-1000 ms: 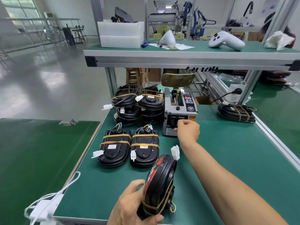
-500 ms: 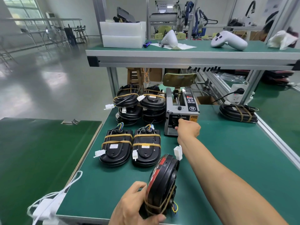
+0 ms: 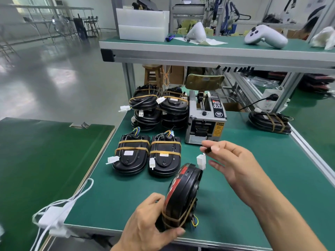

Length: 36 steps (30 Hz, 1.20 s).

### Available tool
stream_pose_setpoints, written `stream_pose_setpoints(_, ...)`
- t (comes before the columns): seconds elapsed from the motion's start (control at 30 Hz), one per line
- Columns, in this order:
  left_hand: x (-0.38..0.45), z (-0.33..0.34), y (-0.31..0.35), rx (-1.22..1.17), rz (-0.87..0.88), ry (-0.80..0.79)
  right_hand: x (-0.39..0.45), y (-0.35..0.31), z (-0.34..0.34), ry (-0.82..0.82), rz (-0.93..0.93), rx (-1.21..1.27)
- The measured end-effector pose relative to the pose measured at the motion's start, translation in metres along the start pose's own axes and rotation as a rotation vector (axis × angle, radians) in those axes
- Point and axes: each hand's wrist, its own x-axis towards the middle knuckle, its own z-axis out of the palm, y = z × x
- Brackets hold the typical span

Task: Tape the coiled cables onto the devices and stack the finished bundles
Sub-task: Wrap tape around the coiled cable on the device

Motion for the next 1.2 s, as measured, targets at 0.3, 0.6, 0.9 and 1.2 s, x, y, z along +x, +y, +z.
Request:
stream_pose_setpoints(0.3,0.003,0.001,0.001,-0.009,0.047,0.001,-0.032,-0.005,0.022,-0.124,0.022,-0.242)
stream_pose_setpoints(0.6,0.004,0.002,0.0,-0.029,0.088,0.003,-0.029,-0.012,0.019,-0.181,0.083,-0.28)
stream_pose_setpoints(0.9,0.003,0.002,0.0,-0.017,0.107,0.005,-0.025,-0.014,0.019,-0.177,0.099,-0.333)
stream_pose_setpoints(1.2,0.004,0.001,0.001,-0.014,0.112,-0.001,-0.024,-0.013,0.021,-0.144,0.086,-0.346)
